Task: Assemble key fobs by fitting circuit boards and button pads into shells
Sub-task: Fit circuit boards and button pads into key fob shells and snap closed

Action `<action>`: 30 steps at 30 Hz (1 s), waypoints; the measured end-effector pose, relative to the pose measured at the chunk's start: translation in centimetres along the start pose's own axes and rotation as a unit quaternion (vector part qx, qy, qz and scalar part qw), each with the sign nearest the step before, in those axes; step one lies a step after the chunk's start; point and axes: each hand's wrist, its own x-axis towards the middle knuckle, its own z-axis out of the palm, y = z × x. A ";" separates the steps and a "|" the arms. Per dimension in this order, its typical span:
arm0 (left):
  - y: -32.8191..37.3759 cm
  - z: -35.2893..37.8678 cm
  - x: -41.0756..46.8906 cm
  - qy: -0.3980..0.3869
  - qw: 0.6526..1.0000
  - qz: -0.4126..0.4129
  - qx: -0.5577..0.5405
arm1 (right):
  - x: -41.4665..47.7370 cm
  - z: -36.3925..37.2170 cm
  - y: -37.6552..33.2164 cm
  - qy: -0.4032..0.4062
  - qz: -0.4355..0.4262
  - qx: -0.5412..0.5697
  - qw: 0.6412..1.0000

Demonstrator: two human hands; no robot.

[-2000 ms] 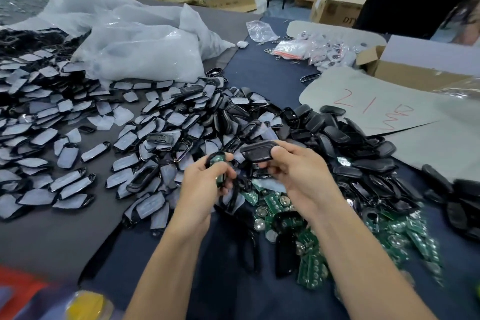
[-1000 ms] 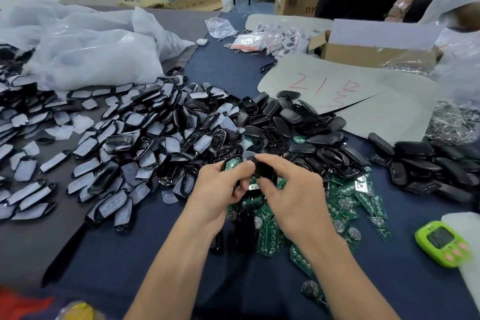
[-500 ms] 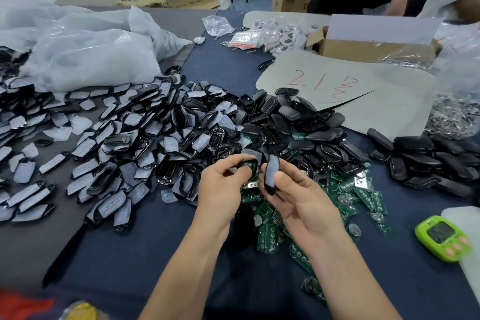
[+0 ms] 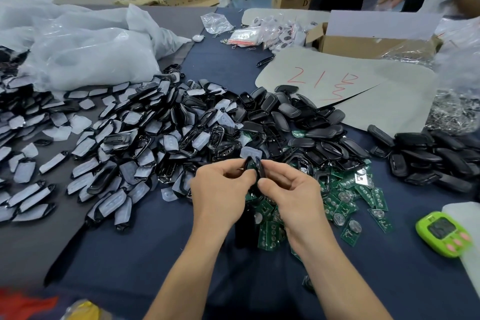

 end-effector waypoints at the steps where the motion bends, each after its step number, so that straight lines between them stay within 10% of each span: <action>1: -0.1 0.1 0.0 -0.004 1.000 0.001 -0.013 | 0.0 -0.1 0.1 0.000 -0.006 -0.016 1.000; 10: -1.0 -1.7 0.7 -0.186 0.971 -0.026 -0.150 | 0.3 -1.1 -0.6 -0.042 -0.018 -0.137 0.989; 30: -1.5 -1.5 0.5 -0.149 0.962 0.026 -0.225 | -0.6 -0.5 -3.3 -0.069 -0.047 -0.300 0.950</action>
